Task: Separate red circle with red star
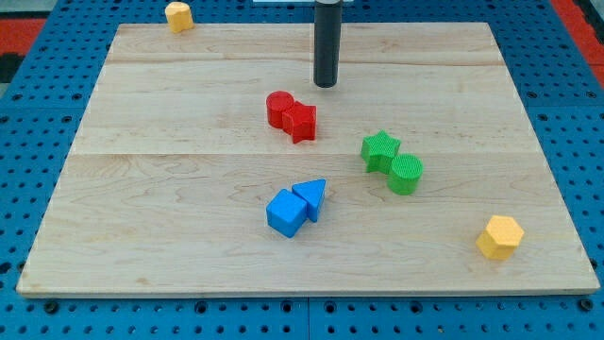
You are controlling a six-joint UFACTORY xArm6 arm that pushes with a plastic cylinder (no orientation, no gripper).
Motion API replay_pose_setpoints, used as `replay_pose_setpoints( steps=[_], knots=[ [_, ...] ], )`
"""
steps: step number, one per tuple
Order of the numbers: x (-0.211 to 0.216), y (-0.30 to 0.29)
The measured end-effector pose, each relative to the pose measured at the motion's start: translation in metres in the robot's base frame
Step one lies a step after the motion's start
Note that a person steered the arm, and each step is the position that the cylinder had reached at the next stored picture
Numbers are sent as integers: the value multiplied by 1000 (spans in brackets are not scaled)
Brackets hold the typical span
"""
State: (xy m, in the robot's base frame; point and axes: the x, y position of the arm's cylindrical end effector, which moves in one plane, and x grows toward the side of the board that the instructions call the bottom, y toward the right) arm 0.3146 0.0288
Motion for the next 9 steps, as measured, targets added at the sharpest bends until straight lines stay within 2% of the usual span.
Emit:
replay_pose_setpoints(
  steps=[2,4,5,8,9],
  knots=[
    [0,-15],
    [1,-87],
    [23,-124],
    [91,-66],
    [80,-49]
  ],
)
